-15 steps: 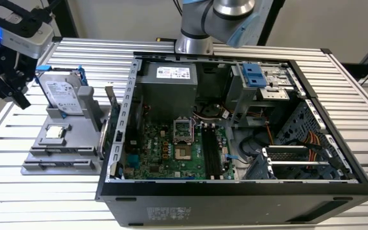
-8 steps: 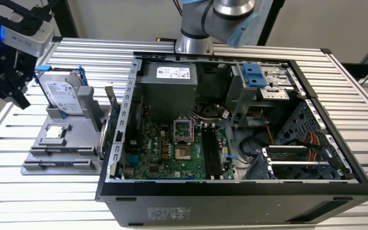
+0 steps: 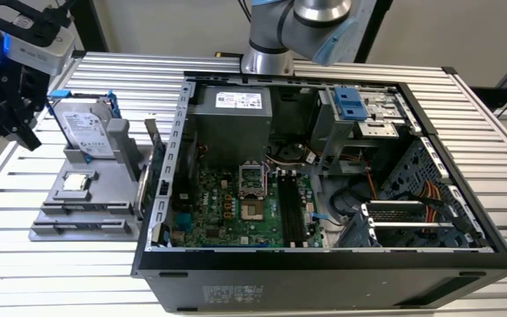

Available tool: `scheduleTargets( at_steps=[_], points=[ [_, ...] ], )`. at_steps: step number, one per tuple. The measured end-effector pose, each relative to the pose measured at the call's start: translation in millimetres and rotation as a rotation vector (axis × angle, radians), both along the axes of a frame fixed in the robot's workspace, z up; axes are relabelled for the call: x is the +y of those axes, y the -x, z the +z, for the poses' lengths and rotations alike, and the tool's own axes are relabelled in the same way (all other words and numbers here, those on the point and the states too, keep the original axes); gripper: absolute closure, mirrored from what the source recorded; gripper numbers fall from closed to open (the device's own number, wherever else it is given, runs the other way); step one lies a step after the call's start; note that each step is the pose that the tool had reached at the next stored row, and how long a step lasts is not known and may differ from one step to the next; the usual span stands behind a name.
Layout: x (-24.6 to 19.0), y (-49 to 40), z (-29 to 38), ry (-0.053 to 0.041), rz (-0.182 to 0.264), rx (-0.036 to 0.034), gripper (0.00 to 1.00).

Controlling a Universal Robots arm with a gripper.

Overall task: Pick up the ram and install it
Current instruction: 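Pick up the ram and move it above insertion slot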

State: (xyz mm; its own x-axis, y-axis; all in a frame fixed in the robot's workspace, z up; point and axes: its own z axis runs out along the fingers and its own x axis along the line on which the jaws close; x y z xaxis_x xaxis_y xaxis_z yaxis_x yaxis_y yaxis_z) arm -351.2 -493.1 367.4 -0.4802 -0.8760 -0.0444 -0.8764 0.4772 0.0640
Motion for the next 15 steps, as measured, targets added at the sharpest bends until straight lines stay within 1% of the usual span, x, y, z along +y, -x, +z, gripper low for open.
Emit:
scheduleTargets(
  at_steps=[10, 15],
  points=[
    [0.0, 0.0, 0.0, 0.0, 0.042, 0.0, 1.0],
    [0.0, 0.0, 0.0, 0.0, 0.047, 0.0, 1.0]
  ],
)
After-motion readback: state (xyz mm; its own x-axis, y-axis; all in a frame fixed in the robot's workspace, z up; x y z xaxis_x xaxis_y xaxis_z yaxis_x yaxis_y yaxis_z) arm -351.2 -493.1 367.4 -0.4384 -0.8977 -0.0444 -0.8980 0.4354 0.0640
